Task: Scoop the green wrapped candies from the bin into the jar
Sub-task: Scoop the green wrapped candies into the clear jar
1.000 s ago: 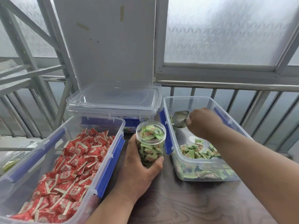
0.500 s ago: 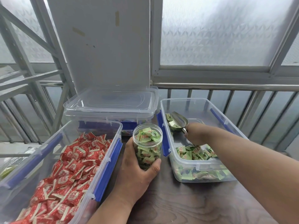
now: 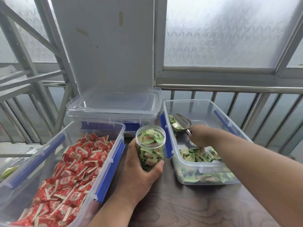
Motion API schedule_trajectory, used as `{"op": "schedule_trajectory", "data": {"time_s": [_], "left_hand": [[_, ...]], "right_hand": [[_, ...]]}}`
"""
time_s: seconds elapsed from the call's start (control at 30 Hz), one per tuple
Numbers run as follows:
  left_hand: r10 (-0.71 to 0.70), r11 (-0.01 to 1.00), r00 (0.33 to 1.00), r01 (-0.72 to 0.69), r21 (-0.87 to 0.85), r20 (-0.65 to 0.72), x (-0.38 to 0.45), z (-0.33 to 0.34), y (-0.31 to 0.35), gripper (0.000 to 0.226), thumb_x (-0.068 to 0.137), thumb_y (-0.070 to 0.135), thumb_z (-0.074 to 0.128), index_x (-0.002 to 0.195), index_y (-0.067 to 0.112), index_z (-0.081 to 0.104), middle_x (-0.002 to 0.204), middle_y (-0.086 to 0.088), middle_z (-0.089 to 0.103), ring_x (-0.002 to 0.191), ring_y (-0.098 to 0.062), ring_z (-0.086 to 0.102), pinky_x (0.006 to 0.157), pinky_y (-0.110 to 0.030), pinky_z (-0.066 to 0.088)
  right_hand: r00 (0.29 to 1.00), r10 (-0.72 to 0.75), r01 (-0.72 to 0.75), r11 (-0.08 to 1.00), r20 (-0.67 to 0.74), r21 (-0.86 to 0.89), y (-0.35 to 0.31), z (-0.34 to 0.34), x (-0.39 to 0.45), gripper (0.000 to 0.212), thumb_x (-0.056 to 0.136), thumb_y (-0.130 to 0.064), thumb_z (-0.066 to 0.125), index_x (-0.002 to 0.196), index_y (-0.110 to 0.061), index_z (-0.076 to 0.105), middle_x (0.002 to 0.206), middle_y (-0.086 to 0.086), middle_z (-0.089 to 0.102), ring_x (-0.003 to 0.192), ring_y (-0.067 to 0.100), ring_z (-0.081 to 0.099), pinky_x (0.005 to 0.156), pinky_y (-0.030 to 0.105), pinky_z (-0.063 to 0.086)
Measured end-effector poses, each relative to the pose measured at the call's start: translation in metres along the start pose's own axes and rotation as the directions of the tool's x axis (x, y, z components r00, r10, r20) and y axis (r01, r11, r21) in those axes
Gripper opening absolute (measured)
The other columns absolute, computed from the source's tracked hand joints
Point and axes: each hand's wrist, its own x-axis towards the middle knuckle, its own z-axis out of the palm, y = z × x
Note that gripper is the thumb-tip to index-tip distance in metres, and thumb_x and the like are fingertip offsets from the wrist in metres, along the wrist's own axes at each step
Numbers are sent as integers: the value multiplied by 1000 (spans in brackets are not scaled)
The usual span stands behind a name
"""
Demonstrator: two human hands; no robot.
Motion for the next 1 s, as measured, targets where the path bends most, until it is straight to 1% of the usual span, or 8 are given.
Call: {"op": "schedule_trajectory", "data": {"time_s": [0.23,0.33,0.4,0.53,0.7,0.83,0.9,1.0], "left_hand": [[-25,1000,999,24,13,26,1,-3,-2,94,77,54,91,155,46,40,139,30,56,134,4,57,107,-21,48],[-45,999,999,45,26,25,-1,-4,3,92,76,56,89,154,48,41,138,34,54,133,10,54,104,-11,43],[-56,998,998,55,41,25,-1,-4,8,91,76,58,88,153,49,40,138,35,54,132,13,52,102,-7,40],[-79,992,997,78,95,8,-1,-4,11,93,76,61,86,156,43,41,144,17,57,133,-2,56,113,-34,49],[-93,984,995,95,152,-21,-6,-4,22,92,76,66,81,156,40,43,145,12,56,132,-11,53,114,-45,50],[-123,980,992,122,159,-4,-9,-7,26,95,78,68,81,159,43,39,151,10,54,138,-15,53,117,-48,49],[-131,979,991,127,158,17,-9,-8,28,95,79,66,83,159,43,37,153,9,54,140,-17,53,118,-50,49],[-140,980,990,134,149,31,-9,-11,32,92,81,64,82,160,41,39,152,8,55,140,-18,53,119,-50,48]], "right_hand": [[996,84,-85,995,-23,-51,-2,-8,-13,26,98,-8,54,118,-4,71,98,9,60,81,20,49,72,26,39],[994,101,-103,992,-30,-75,0,-15,-23,28,99,-8,52,116,-3,73,73,1,46,67,18,48,71,27,40],[996,87,-89,993,-28,-75,1,-26,-32,30,98,-3,49,116,-1,73,77,2,54,81,24,58,72,28,43],[996,55,-62,992,-66,-107,7,-40,-54,29,98,-2,49,112,-1,74,85,7,64,81,24,58,70,29,46],[966,212,-150,926,-149,347,22,-51,-89,23,95,-4,43,76,-6,55,71,4,50,60,17,47,51,25,36],[958,225,-105,851,-177,514,32,-56,-106,25,96,-1,41,82,1,62,73,9,58,60,19,48,60,31,40],[958,150,-10,869,-245,495,35,-61,-115,29,92,-2,43,90,5,71,78,18,67,65,24,52,60,34,42],[942,89,75,884,-325,461,37,-75,-126,30,96,-11,49,80,-12,74,73,9,68,59,20,53,54,29,43]]}}
